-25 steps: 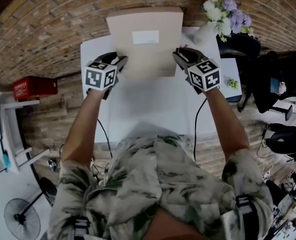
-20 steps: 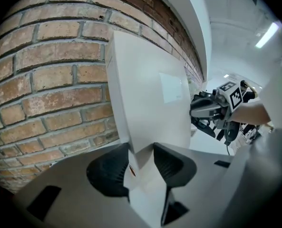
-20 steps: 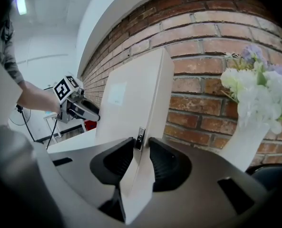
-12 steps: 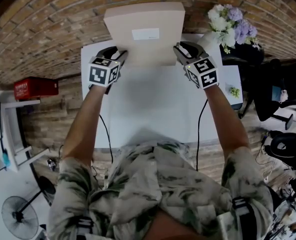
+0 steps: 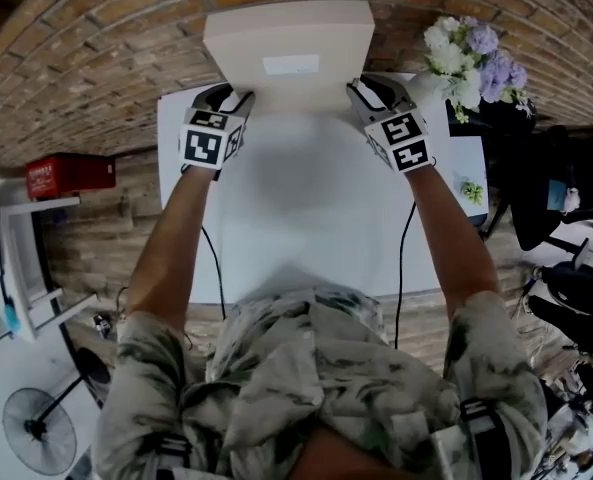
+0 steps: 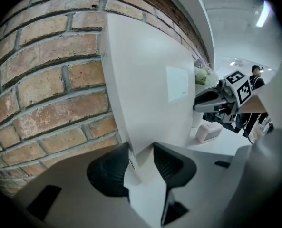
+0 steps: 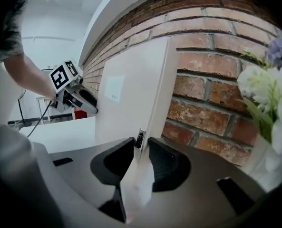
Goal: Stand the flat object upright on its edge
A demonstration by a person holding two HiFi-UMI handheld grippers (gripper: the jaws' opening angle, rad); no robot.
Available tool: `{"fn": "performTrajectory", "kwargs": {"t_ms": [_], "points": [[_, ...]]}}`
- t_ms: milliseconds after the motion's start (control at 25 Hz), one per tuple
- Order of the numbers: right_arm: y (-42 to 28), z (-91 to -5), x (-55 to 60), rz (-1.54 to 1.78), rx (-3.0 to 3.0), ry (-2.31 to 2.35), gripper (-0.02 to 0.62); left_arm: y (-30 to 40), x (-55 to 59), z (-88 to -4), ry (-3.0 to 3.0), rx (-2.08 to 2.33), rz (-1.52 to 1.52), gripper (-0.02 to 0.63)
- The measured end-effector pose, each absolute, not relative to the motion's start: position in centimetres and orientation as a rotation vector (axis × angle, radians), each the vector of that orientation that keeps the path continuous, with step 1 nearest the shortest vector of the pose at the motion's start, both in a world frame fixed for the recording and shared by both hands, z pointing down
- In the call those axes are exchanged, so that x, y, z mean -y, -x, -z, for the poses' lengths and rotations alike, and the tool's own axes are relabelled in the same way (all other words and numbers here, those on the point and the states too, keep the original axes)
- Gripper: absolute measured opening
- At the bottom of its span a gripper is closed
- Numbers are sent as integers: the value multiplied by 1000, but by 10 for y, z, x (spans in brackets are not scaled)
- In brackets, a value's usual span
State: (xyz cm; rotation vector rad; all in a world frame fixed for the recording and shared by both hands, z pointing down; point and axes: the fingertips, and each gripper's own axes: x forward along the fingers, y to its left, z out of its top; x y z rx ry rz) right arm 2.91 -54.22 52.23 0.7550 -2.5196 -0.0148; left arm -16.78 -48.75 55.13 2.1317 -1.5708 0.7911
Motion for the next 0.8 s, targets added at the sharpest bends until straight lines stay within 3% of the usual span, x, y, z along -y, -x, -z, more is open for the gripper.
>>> {"fn": "performTrajectory", "kwargs": {"t_ms": [800], "points": [[-18,-548,572,84,2499,-782,115,179,522,-568,-2126,1690,-835,176]]}}
